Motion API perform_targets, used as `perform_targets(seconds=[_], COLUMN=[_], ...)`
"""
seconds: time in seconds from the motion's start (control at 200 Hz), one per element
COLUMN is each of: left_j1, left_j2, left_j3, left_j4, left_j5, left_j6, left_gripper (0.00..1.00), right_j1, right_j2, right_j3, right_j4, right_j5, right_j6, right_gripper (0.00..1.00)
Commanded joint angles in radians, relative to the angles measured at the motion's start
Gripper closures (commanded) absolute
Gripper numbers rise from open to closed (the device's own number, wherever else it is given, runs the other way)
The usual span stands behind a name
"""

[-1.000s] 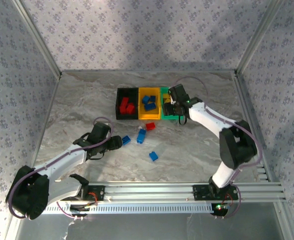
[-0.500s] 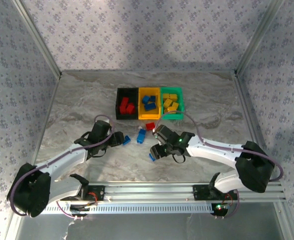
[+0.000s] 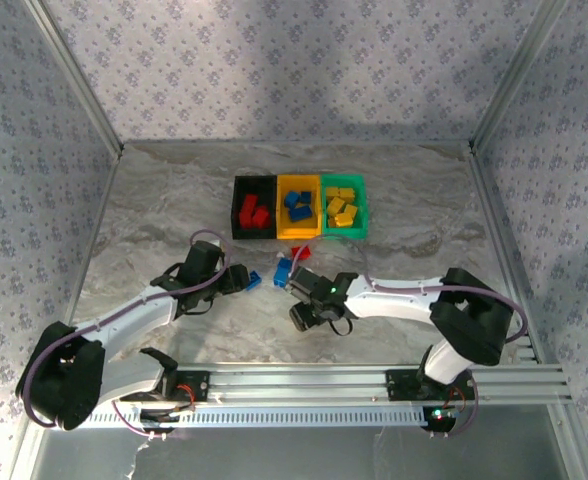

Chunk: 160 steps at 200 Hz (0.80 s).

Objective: Sort the legos into containers by color
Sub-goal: Pick up the lego from the bottom-center of the table.

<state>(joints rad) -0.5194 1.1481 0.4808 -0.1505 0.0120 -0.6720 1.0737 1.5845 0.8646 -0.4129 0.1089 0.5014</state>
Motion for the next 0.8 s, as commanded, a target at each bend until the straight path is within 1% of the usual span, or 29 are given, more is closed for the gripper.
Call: perform_targets(seconds=[0.0,0.285,0.66,0.795], left_j1=[-0.008,-0.008,-0.012,-0.014], left_j2=[0.011,0.016,0.028,0.035], left_j3=[0.007,0.014,0.02,0.021], left_j4=[0.018,0.022,0.019,0.022], left_j5=[0.014,0.016,0.019,0.022], left_j6=[0.004,0.004,0.003,-0.001], left_gripper=[0.27,0.27,0.27,0.27], right_j1=[0.023,0.031,0.023,0.01], right_j2=[0.024,0.05,0.048,0.039], right_j3=[0.041,0.054,0.041,0.042], right_j4=[-0.044,-0.055,-0.041,-0.039], right_j5=[0.066,0.077,0.082,0.076], right_j6=[0.011,0.012,0.008,0.002], right_gripper=[0.41,0.53,0.59,0.62])
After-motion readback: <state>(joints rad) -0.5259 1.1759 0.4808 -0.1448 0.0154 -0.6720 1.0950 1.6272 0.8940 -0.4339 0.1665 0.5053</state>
